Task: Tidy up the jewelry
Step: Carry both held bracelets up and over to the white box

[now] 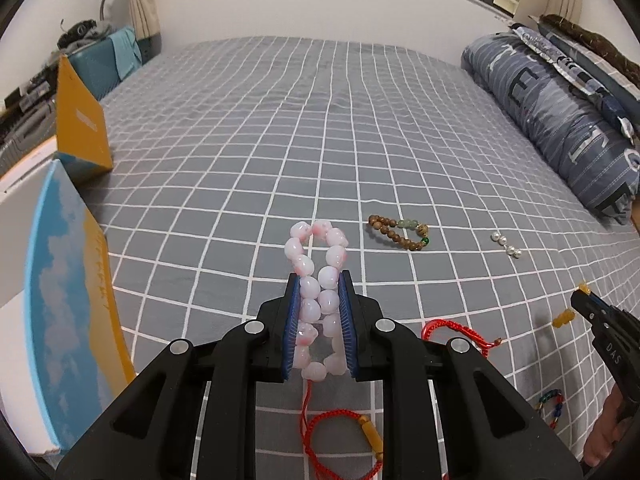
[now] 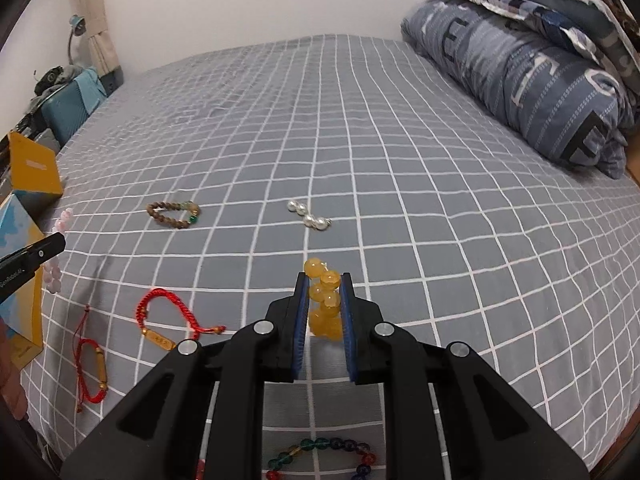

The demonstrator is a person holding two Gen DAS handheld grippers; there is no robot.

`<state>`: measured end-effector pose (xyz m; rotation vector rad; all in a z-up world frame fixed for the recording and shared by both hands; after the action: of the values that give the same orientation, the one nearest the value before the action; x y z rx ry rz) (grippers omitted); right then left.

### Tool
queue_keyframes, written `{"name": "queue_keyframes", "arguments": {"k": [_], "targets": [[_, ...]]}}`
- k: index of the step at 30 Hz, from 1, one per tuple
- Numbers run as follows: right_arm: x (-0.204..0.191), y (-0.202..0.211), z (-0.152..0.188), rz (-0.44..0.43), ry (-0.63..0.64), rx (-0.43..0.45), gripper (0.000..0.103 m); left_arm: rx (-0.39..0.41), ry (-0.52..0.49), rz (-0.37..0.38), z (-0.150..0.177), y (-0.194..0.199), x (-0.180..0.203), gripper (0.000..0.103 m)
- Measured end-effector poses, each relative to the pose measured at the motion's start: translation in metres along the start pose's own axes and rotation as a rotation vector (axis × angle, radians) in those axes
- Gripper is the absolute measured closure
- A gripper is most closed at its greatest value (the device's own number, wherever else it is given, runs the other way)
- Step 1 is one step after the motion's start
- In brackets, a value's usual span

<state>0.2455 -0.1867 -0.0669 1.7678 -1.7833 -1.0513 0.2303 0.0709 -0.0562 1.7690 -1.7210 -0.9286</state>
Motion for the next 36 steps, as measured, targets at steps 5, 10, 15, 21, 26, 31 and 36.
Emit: {"name": "queue_keyframes", "arguments": {"k": [5,10,15,21,26,31,36], "targets": [[-0.004,0.012,0.002,-0.02,0.011,0.013,0.089,0.017,-0.001,-0.01,0.002,0.012,0.003,0.084],[-0.015,0.018,0.004,-0.029,0.01,0.001,0.089,0.032,0.005,-0.024,0.001,0.025,0.004,0.084],[-0.031,0.031,0.003,-0.045,0.021,0.01,0.089,0.023,-0.009,-0.023,0.006,0.03,0.004,0.084],[-0.057,0.049,-0.003,-0.064,0.051,0.03,0.089,0.043,-0.008,-0.038,0.003,0.055,-0.012,0.084],[-0.096,0.063,-0.006,-0.111,0.066,0.013,0.088,0.059,-0.006,-0.09,-0.005,0.086,-0.037,0.084],[-0.144,0.076,-0.005,-0.144,0.108,0.004,0.088,0.058,0.042,-0.131,-0.005,0.112,-0.078,0.084],[-0.201,0.089,-0.001,-0.199,0.151,-0.003,0.089,0.037,0.088,-0.166,0.01,0.128,-0.12,0.084]]}}
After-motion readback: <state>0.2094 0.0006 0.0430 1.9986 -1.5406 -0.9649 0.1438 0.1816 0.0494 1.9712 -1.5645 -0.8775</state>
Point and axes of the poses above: each gripper's, at about its wrist camera, not at the fingertips, and y roughly against the way its jaws point, x to its right, z to its underside, the point moved 9 cm from there along -y, roughly the way its jaws point, and after that the axes turned 15 degrees about -y, right-handed, at the moved point
